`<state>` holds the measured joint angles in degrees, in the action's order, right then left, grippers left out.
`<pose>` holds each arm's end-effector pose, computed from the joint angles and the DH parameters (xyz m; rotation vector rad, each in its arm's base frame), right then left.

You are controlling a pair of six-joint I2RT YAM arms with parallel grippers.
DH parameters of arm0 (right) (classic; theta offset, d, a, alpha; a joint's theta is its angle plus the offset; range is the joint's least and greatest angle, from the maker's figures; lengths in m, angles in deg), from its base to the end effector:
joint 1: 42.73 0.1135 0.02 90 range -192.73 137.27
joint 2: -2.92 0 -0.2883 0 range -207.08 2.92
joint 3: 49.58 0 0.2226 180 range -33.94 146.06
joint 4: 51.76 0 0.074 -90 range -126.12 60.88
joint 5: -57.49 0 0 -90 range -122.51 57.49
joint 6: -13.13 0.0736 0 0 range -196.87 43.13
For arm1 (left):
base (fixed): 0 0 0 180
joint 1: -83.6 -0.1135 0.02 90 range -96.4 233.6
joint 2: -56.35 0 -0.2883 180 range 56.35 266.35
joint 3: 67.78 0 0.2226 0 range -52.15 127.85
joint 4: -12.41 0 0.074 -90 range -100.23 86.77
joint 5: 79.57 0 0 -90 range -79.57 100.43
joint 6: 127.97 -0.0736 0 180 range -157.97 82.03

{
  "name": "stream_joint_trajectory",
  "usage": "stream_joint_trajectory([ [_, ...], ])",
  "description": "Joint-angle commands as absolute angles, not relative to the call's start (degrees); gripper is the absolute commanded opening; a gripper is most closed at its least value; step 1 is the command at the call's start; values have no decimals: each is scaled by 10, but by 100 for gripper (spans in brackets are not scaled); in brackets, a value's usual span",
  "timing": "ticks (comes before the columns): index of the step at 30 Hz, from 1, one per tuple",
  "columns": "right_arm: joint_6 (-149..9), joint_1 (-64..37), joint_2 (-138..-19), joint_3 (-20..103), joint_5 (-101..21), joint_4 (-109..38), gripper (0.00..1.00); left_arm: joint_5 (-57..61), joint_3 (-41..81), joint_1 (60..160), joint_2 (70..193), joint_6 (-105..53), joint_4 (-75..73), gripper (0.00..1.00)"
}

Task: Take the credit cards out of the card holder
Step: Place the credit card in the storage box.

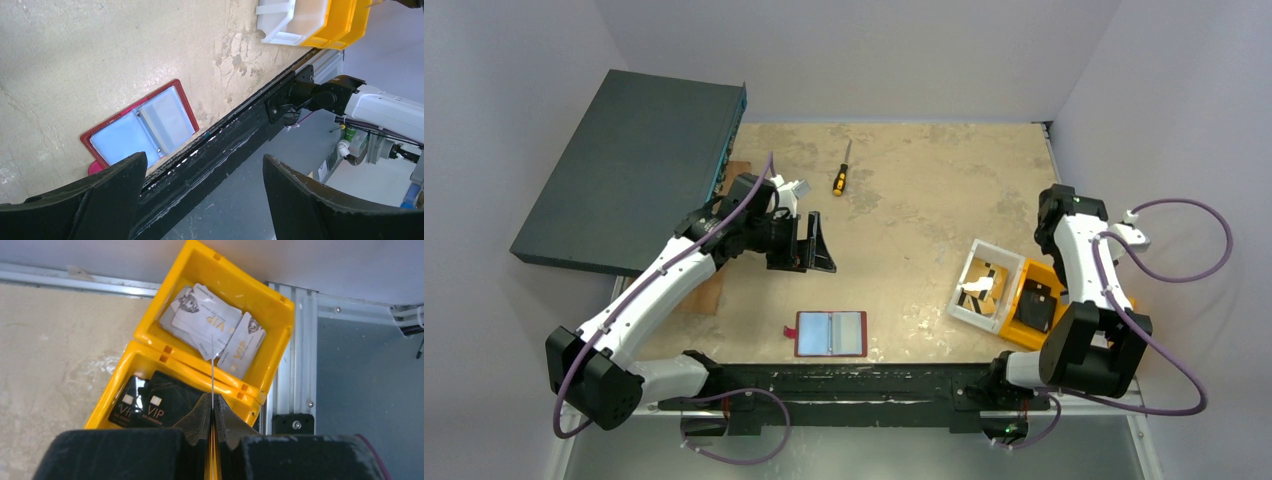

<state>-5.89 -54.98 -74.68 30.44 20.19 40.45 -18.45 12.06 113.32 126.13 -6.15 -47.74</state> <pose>0.1644 -0.0956 0.2859 1.6484 1.8523 -1.0681 0.1807 -0.1441 0.3167 0.1950 2.5988 -1.0561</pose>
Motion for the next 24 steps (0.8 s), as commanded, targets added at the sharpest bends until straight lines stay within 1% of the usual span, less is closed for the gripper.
stream_joint_trajectory([
  [1,-56,-581,-733,292,250,415,0,-203,132,1136,1242,-76,-470,85],
  [7,-51,-615,-737,288,258,415,0,-209,129,1137,1238,-76,-467,85],
  [24,-34,-640,-733,278,281,414,0,-217,123,1137,1233,-74,-468,85],
])
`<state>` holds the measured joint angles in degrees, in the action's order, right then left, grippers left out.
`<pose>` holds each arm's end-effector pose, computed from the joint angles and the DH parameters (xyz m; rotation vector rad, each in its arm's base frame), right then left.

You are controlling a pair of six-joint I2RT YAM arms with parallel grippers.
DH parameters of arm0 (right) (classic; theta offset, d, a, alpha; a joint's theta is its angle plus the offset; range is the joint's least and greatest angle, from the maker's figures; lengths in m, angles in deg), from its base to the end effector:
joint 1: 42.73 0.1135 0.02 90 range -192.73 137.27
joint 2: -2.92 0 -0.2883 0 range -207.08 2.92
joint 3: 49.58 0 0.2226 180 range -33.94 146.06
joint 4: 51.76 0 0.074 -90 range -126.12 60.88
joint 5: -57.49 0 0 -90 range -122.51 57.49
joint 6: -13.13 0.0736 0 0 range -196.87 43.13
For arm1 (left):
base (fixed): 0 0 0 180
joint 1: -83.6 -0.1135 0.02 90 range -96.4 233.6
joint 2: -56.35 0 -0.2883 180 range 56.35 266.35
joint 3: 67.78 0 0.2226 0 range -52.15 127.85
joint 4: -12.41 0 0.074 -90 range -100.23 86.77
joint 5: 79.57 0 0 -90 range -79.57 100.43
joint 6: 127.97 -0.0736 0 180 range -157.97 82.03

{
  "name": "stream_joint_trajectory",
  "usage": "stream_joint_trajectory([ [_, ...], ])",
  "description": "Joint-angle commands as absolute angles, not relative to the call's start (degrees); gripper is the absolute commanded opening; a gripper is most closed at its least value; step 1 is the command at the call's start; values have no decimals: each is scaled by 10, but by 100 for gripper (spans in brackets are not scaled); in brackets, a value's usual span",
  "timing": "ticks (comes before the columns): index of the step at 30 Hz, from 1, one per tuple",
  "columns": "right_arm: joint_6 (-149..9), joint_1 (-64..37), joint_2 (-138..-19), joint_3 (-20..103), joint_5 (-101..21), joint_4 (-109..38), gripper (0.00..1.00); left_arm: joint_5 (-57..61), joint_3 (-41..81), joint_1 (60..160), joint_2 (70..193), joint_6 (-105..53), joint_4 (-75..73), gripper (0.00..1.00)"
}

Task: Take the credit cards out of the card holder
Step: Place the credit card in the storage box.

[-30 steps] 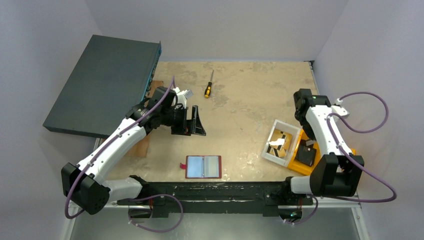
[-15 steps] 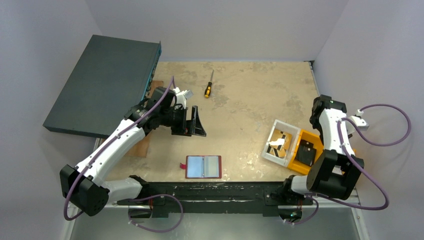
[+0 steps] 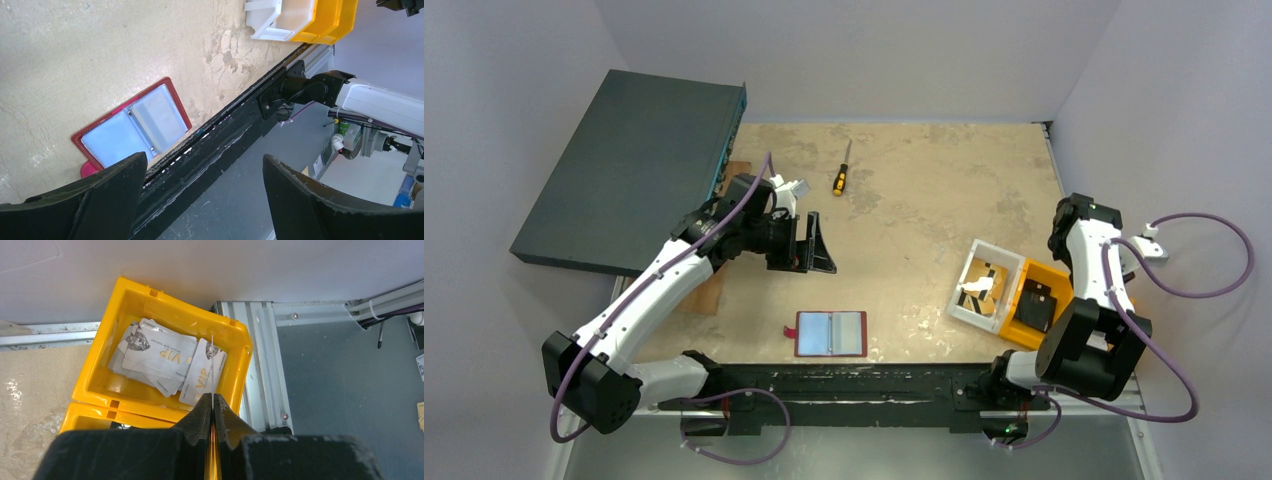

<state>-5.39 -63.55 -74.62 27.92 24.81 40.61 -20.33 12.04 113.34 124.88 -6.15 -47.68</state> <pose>0.1421 -0.1203 0.2812 1.7599 1.7300 -1.2413 0.1751 -0.1434 0.3221 0.2192 2.5767 -1.1027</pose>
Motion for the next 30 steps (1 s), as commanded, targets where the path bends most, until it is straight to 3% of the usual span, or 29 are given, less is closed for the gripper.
stream_joint_trajectory([
  [1,-33,-640,-734,279,281,415,0,-217,122,1138,1233,-74,-468,85],
  [20,-32,-646,-747,283,298,416,4,-221,111,1139,1225,-70,-466,85],
  [23,-33,-647,-753,288,299,416,14,-221,110,1139,1225,-70,-466,85],
  [27,-35,-647,-753,289,293,417,49,-219,110,1139,1225,-70,-466,85],
  [30,-39,-647,-750,294,287,422,59,-220,110,1140,1225,-68,-464,85],
])
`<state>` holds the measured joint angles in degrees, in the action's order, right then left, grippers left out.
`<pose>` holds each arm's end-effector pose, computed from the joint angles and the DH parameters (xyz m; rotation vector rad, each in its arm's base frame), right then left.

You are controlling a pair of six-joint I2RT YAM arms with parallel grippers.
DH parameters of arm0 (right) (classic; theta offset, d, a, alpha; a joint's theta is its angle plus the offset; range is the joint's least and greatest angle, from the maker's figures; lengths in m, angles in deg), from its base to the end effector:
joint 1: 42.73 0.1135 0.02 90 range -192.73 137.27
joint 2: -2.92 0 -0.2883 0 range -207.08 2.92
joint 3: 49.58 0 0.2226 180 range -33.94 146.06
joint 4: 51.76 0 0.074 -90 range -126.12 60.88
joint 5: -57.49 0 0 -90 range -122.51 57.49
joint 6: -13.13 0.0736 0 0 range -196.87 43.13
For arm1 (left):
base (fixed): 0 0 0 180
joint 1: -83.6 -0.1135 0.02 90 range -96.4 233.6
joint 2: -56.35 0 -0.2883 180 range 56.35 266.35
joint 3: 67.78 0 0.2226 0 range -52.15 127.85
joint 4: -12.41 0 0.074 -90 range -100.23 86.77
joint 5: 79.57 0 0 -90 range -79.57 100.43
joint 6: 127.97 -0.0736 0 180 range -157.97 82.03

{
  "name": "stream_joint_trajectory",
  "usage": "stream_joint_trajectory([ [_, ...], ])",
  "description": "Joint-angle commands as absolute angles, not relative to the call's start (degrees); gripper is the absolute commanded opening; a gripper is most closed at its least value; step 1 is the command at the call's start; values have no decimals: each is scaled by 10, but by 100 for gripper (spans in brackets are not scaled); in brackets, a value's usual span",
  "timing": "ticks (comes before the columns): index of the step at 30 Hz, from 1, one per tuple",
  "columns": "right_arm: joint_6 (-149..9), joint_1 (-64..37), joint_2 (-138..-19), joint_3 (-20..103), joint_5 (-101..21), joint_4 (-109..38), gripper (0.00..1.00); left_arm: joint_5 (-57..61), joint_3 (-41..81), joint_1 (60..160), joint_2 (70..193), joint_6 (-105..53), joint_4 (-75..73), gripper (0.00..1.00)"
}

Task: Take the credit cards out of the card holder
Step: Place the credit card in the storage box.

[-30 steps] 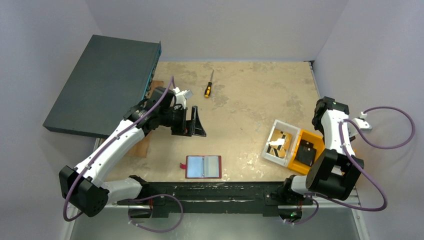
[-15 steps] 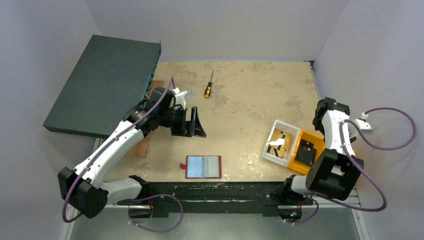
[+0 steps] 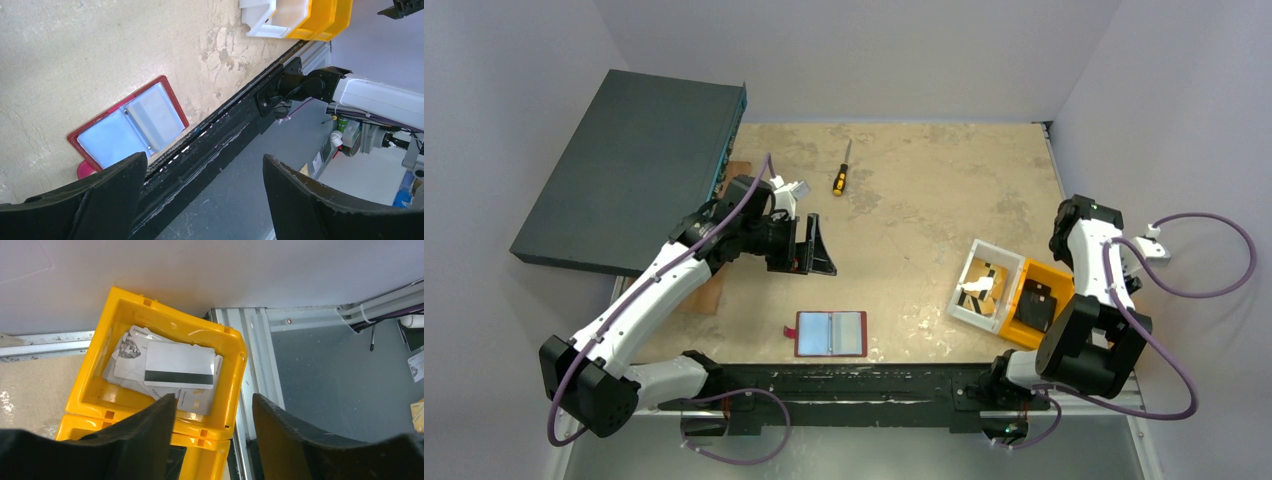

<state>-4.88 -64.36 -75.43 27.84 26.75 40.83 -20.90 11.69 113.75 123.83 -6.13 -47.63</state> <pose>0.1417 -0.1242 0.2808 1.7548 1.7059 -1.2915 0.1700 -0.1430 0.3243 0.2375 2.5644 -1.1211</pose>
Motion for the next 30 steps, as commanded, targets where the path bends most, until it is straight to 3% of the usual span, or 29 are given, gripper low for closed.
stream_joint_trajectory([
  [1,-40,-646,-751,297,285,424,61,-220,109,1140,1225,-68,-463,85],
  [10,-122,-645,-705,275,241,358,63,-219,100,1143,1228,-63,-453,85],
  [16,-239,-629,-618,237,109,232,63,-214,98,1144,1230,-61,-449,85],
  [18,-276,-612,-572,212,54,166,76,-212,97,1145,1232,-59,-447,85],
  [19,-276,-601,-548,199,32,142,76,-212,98,1145,1233,-58,-448,85],
  [20,-303,-589,-529,190,16,122,98,-209,97,1146,1233,-57,-448,86],
  [30,-311,-401,-547,187,-4,108,99,-134,75,1182,1248,-46,-440,86],
])
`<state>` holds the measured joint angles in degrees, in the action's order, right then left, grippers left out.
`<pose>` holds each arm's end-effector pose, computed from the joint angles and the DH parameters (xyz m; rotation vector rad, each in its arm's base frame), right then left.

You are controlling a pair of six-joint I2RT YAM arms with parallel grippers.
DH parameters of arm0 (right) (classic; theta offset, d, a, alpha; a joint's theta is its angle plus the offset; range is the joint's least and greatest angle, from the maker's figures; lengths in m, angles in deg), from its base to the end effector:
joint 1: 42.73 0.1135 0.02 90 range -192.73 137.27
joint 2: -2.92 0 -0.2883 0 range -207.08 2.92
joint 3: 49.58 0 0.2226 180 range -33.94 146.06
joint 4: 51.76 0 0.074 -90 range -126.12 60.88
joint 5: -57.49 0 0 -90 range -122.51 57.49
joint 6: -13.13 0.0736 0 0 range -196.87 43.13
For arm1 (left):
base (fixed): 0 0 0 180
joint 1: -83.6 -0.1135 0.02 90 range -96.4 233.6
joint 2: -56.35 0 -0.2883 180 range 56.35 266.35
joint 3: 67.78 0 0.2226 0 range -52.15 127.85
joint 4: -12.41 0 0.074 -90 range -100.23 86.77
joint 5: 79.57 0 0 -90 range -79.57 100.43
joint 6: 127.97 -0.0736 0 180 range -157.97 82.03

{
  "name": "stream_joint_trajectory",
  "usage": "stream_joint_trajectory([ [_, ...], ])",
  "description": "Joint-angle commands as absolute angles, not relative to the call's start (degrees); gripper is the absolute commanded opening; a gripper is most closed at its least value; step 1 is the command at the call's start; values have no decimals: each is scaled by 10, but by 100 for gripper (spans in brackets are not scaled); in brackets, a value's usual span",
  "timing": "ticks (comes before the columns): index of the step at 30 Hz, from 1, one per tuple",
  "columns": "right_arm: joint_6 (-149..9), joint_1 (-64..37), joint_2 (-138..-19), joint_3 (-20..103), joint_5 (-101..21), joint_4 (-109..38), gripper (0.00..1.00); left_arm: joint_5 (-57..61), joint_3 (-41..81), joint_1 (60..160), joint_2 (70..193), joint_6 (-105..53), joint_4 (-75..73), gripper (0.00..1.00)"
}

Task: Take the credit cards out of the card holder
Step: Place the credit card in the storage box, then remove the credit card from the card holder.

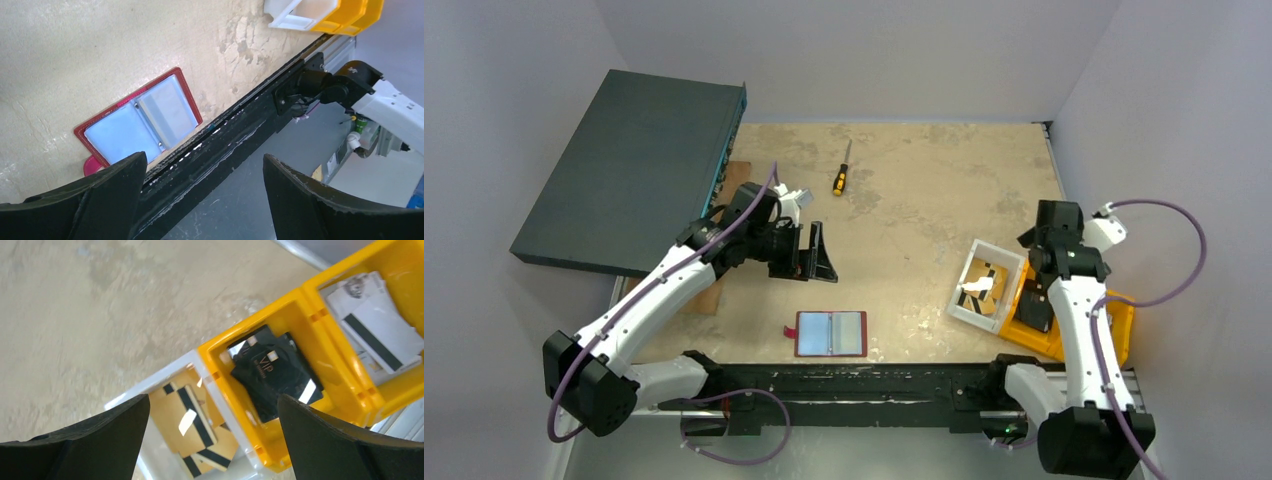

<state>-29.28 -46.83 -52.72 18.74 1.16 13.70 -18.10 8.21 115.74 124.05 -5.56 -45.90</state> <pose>0.1530 -0.0519 0.2927 1.2191 1.9767 -0.3611 0.1676 -0.1468 0.3061 0.2350 2.6078 -1.0669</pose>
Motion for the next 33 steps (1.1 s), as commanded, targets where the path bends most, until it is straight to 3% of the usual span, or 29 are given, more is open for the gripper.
stream_joint_trajectory([
  [1,-311,-383,-554,188,-6,106,99,-119,73,1190,1253,-43,-439,86],
  [8,-252,-287,-583,180,-62,45,99,23,61,1291,1306,-24,-432,80],
  [19,-306,-223,-597,152,-129,-67,99,178,75,1431,1424,-2,-428,57],
  [33,-311,-223,-615,133,-145,-110,99,178,74,1465,1516,-9,-380,52],
])
